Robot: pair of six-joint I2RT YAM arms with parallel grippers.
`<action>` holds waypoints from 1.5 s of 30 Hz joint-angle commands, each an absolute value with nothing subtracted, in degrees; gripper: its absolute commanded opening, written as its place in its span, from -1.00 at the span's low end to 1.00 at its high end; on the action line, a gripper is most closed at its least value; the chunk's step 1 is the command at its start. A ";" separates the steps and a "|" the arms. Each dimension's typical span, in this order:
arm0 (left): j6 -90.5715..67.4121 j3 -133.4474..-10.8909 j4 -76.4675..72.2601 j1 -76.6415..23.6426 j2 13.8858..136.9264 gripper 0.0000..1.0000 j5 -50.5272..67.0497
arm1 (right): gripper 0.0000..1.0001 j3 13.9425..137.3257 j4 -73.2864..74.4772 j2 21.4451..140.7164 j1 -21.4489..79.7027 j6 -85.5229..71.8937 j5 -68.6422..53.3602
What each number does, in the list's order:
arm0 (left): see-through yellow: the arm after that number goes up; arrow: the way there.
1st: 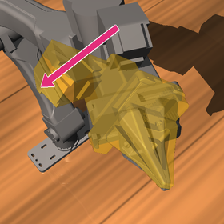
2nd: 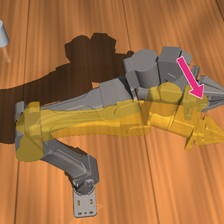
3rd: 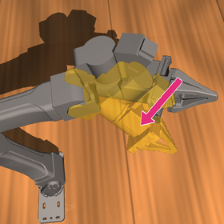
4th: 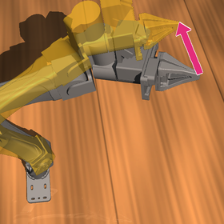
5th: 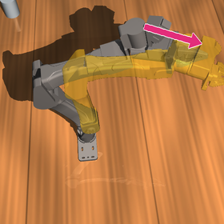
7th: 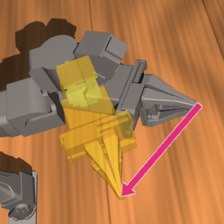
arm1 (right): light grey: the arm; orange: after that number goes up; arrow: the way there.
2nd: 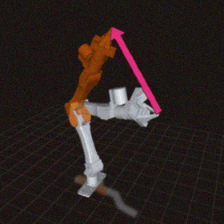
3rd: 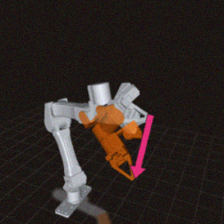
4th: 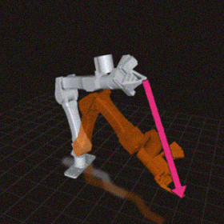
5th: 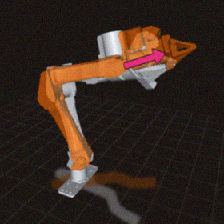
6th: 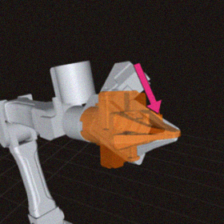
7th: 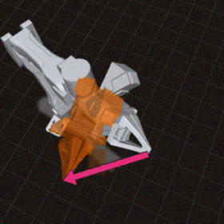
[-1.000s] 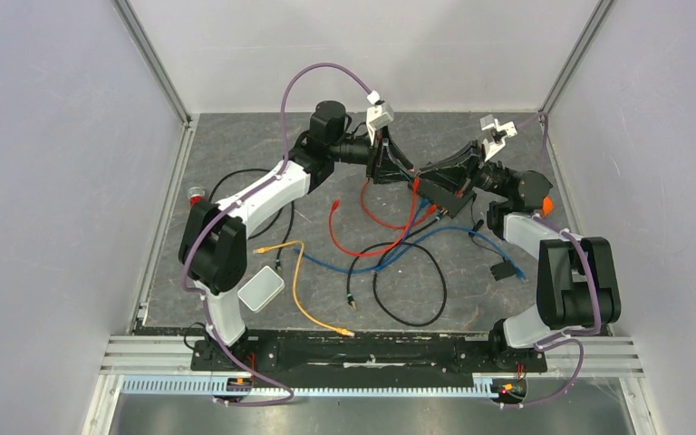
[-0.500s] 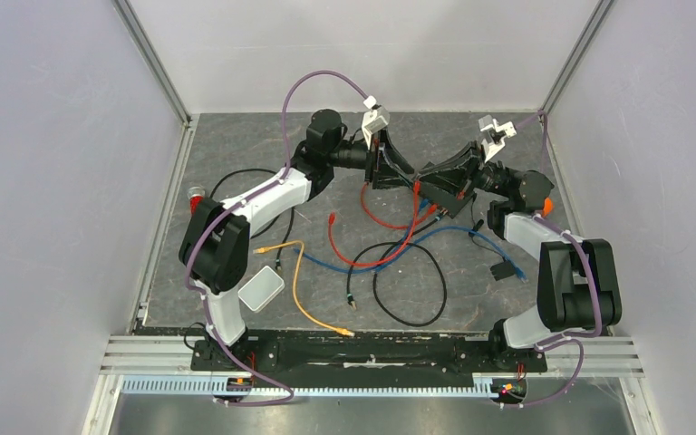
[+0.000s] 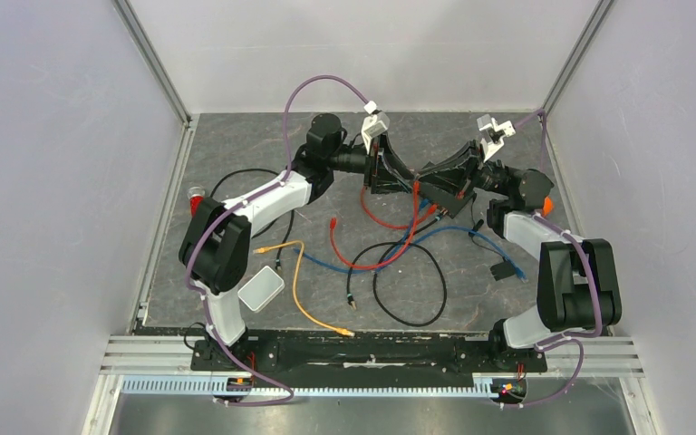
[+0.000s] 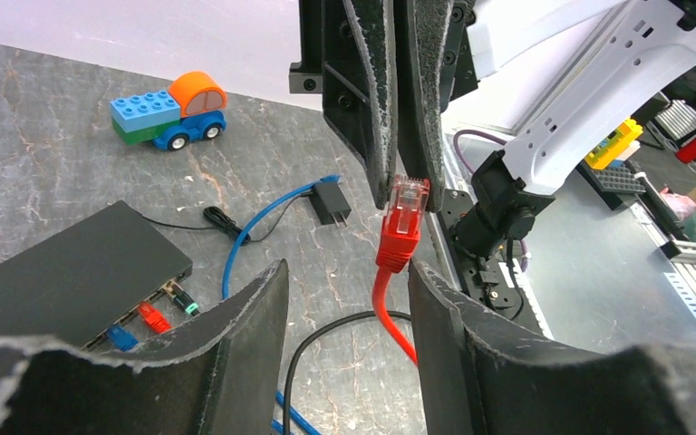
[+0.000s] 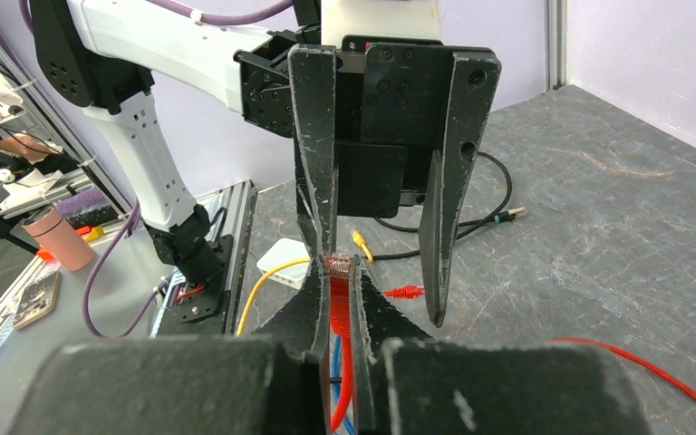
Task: Insert the plug into the switch port
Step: Pick up the connector from the center of the board.
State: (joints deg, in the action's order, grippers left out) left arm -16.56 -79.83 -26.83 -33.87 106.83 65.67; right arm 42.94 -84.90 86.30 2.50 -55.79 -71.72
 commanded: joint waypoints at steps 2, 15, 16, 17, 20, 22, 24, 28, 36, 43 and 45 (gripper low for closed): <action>-21.77 -80.93 -29.83 -35.21 105.90 0.12 67.24 | -1.00 44.69 -112.18 86.07 3.16 -55.75 -69.43; -25.69 -77.58 -35.27 -35.89 105.10 -0.18 65.40 | -1.00 43.60 -112.17 85.56 3.24 -55.08 -68.97; -25.52 -77.12 -35.19 -35.86 104.73 -0.26 64.85 | -1.00 43.51 -112.23 85.64 3.25 -54.94 -68.84; -25.27 -76.79 -35.01 -35.71 104.40 -0.34 64.10 | -1.00 43.51 -112.15 85.65 3.17 -54.90 -68.82; -25.40 -75.76 -34.39 -35.19 103.76 -0.59 62.33 | -1.00 43.51 -112.18 85.50 3.07 -54.69 -68.55; -26.31 -74.94 -35.13 -34.79 103.56 -0.72 60.90 | -1.00 43.51 -112.15 85.53 3.06 -54.76 -68.23; -27.47 -74.54 -36.03 -34.33 103.42 -0.88 59.73 | -1.00 43.42 -112.15 85.75 3.03 -54.67 -68.10; -27.89 -74.20 -35.12 -33.69 102.32 -0.95 55.68 | -0.89 43.15 -112.08 86.01 2.88 -54.66 -67.41; -8.42 -80.04 -0.45 -33.05 99.22 -0.95 28.07 | -0.08 38.03 -103.49 82.90 0.36 -44.97 -54.99; -1.79 -89.67 17.69 -34.95 105.17 -0.95 2.15 | 0.06 40.01 -56.52 77.63 -2.10 -22.88 -39.28; -1.19 -94.72 22.99 -36.33 108.54 -0.95 -2.17 | 0.12 44.49 -41.63 78.16 -2.11 -16.82 -33.98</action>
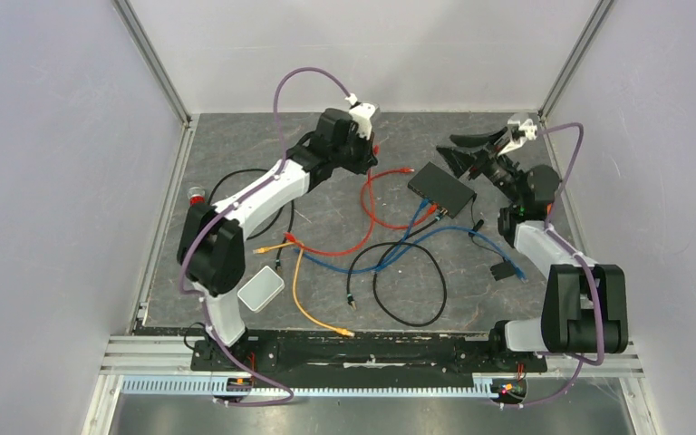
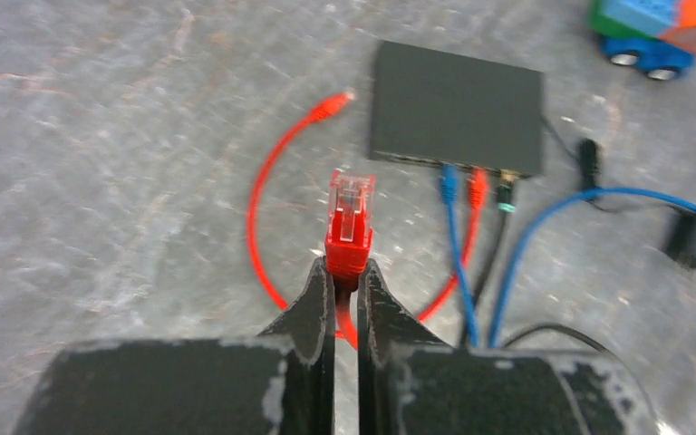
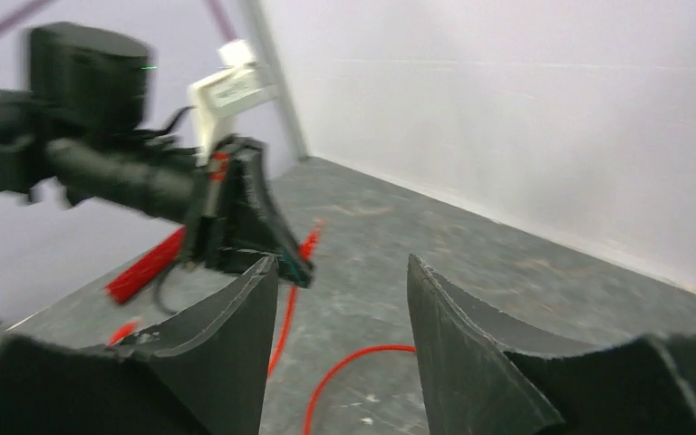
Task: Insert the plug into the switch port
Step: Insert the connector into the switch port.
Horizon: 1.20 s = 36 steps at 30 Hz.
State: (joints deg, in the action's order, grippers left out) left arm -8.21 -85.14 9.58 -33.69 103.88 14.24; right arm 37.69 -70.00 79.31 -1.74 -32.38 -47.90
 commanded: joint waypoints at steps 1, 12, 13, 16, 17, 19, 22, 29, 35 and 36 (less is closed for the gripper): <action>-1.11 -96.49 24.60 -36.95 110.29 -0.95 -3.37 | 0.14 46.57 -35.41 78.84 -2.32 -14.54 -32.26; -3.63 -114.34 38.57 -43.99 127.66 -0.95 -6.30 | 0.18 63.24 -12.23 94.98 -8.92 -15.94 -33.77; -4.08 -115.28 38.71 -44.27 128.67 -0.96 -5.57 | 0.17 65.05 -9.89 96.87 -8.96 -14.89 -33.75; -5.23 -118.77 39.80 -45.07 132.66 -0.96 -6.11 | 0.14 69.77 -5.55 102.48 -8.96 -12.98 -32.46; -5.66 -119.97 40.47 -45.24 134.06 -0.95 -5.96 | 0.14 70.92 -4.64 104.00 -8.96 -12.54 -32.20; -6.06 -122.17 41.20 -45.51 135.99 -0.95 -5.20 | 0.13 74.20 -2.59 106.92 -8.92 -11.67 -31.96; -6.81 -122.45 41.26 -45.79 137.21 -0.96 -6.10 | 0.11 78.31 -0.09 110.95 -8.52 -10.83 -31.27; -8.06 -128.83 43.86 -45.70 142.66 -0.95 -4.43 | 0.01 83.01 3.05 118.55 -6.29 -7.16 -34.57; -8.35 -132.54 44.03 -45.66 146.60 -0.96 -3.32 | 0.00 84.63 3.52 122.55 -5.47 -6.36 -35.10; -8.48 -132.71 44.03 -45.62 147.01 -0.95 -3.26 | 0.00 84.85 3.52 122.94 -5.41 -6.09 -35.16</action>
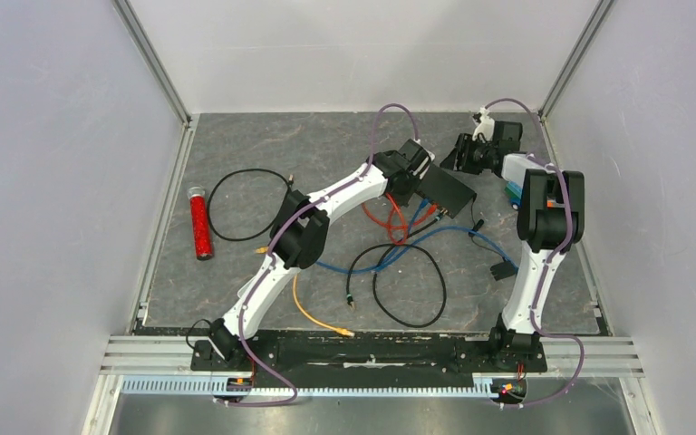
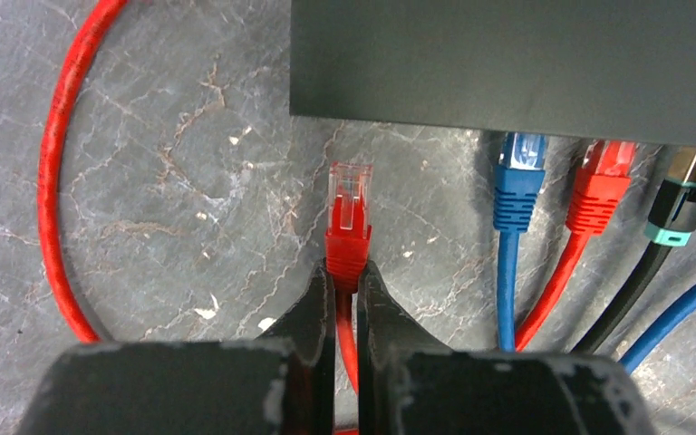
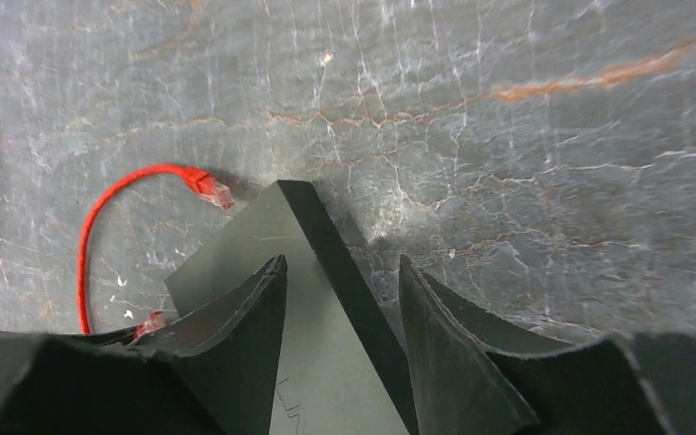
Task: Insert the plug into the switch port
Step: Insert the connector into the switch port.
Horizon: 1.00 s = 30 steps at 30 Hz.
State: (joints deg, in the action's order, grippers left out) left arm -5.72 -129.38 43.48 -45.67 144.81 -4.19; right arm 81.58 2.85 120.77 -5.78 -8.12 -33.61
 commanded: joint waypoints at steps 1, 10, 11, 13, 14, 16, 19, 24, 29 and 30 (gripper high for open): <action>-8.59 -132.71 43.95 -45.49 147.25 -0.96 -3.07 | 0.00 85.05 3.60 123.33 -5.29 -5.55 -35.18; -11.23 -132.50 45.97 -45.09 147.84 -0.95 -2.67 | -0.08 85.09 3.74 125.66 -4.67 -4.16 -38.41; -11.76 -132.30 46.68 -45.09 147.60 -0.95 -2.81 | -0.09 84.77 3.70 125.52 -4.66 -4.14 -38.19; -12.71 -131.49 47.49 -45.09 146.82 -0.95 -2.90 | -0.10 83.92 3.69 125.12 -4.66 -3.88 -37.97; -12.96 -130.63 47.52 -45.13 146.10 -0.89 -3.08 | -0.10 83.49 3.68 124.84 -4.64 -3.65 -37.81; -12.93 -129.13 46.59 -45.17 144.68 -0.77 -3.04 | -0.09 82.83 3.60 124.23 -4.60 -3.35 -37.40; -12.68 -126.14 43.96 -45.09 142.21 -0.64 -3.21 | -0.07 82.28 3.58 123.36 -4.66 -3.16 -37.11; -11.49 -123.95 42.37 -45.08 139.61 -0.95 -3.24 | -0.08 80.54 3.84 120.04 -4.83 -3.87 -35.16; -10.20 -119.54 39.27 -45.09 135.54 -0.96 -6.57 | 0.07 78.63 3.73 114.87 -5.10 -6.91 -35.30; -10.20 -118.53 38.26 -45.09 134.52 -0.95 -6.86 | 0.08 77.69 3.57 113.89 -5.05 -7.90 -36.06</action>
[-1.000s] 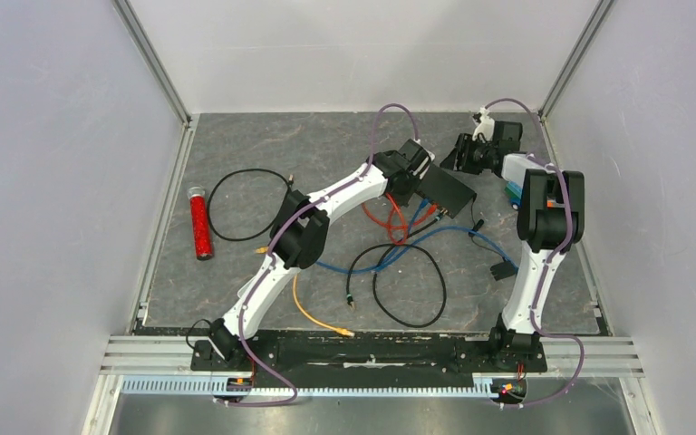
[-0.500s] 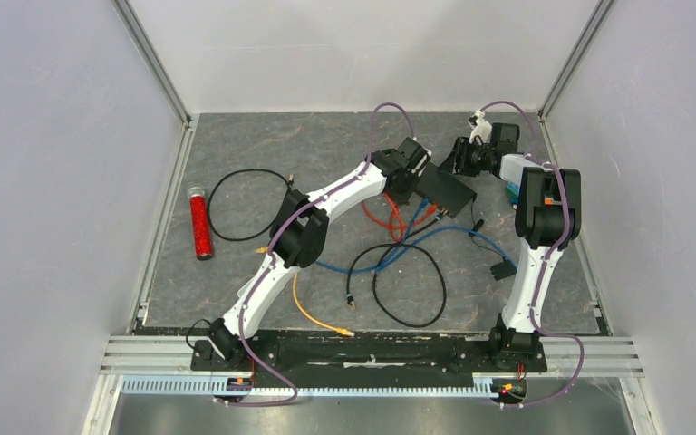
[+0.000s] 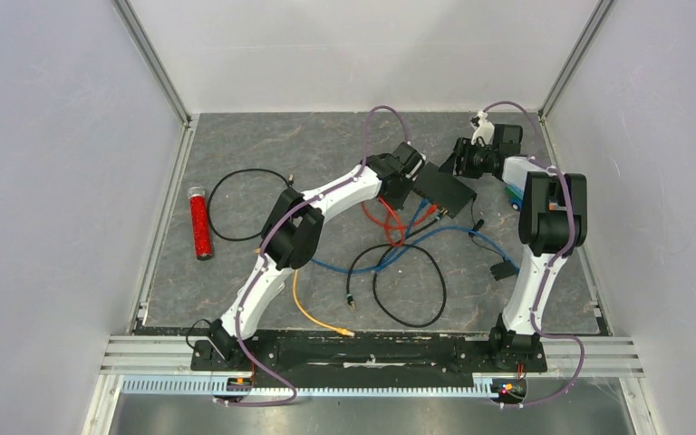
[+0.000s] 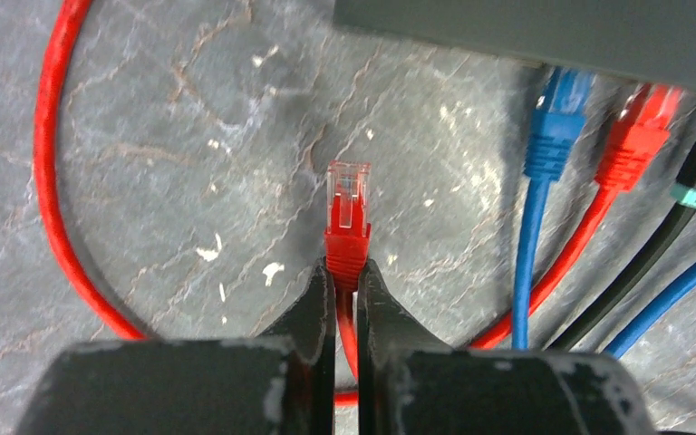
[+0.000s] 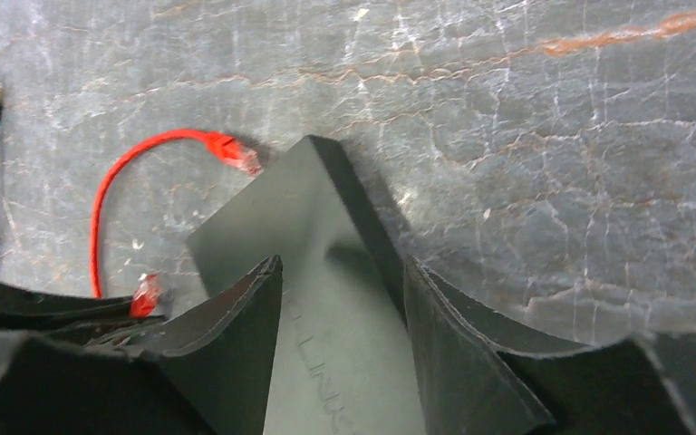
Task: Insert the plug into the switch port
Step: Insert the connector into the switch port.
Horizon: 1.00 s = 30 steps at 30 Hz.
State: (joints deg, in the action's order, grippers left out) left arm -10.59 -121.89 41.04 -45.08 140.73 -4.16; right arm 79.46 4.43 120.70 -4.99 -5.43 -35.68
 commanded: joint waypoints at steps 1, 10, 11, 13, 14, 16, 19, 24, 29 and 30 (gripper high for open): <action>-10.26 -117.63 37.34 -45.09 133.66 -0.96 -7.12 | 0.08 76.53 2.77 112.79 -4.97 -10.00 -37.09; -10.81 -114.59 31.73 -45.09 127.96 -0.96 -4.91 | 0.04 54.35 -27.66 102.33 -0.88 -34.39 -47.95; -10.81 -114.61 31.66 -45.11 127.69 -0.95 -4.46 | 0.03 53.47 -30.64 102.08 -0.31 -36.72 -48.23; -11.03 -114.48 31.68 -45.13 127.14 -0.95 -3.78 | 0.02 52.90 -34.34 102.10 1.74 -39.85 -48.57; -11.19 -114.31 31.64 -45.17 126.94 -0.96 -3.54 | 0.01 53.11 -35.30 102.40 2.72 -40.77 -48.60; -11.55 -113.94 31.64 -45.13 126.51 -0.96 -3.40 | 0.00 54.09 -35.23 103.15 4.26 -40.67 -48.31; -11.53 -112.94 31.60 -45.23 125.68 -0.96 -2.96 | -0.02 55.76 -32.30 103.64 5.98 -38.28 -46.26; -11.51 -111.28 30.68 -45.26 124.77 -0.95 -2.34 | -0.09 58.38 -28.17 105.10 7.53 -36.05 -43.80; -11.78 -110.04 29.83 -45.27 123.72 -0.96 -0.97 | -0.12 60.03 -28.03 106.62 8.64 -36.85 -42.58; -11.69 -109.69 29.43 -45.26 123.52 -0.96 -0.87 | -0.17 60.33 -28.12 106.85 8.97 -37.05 -42.48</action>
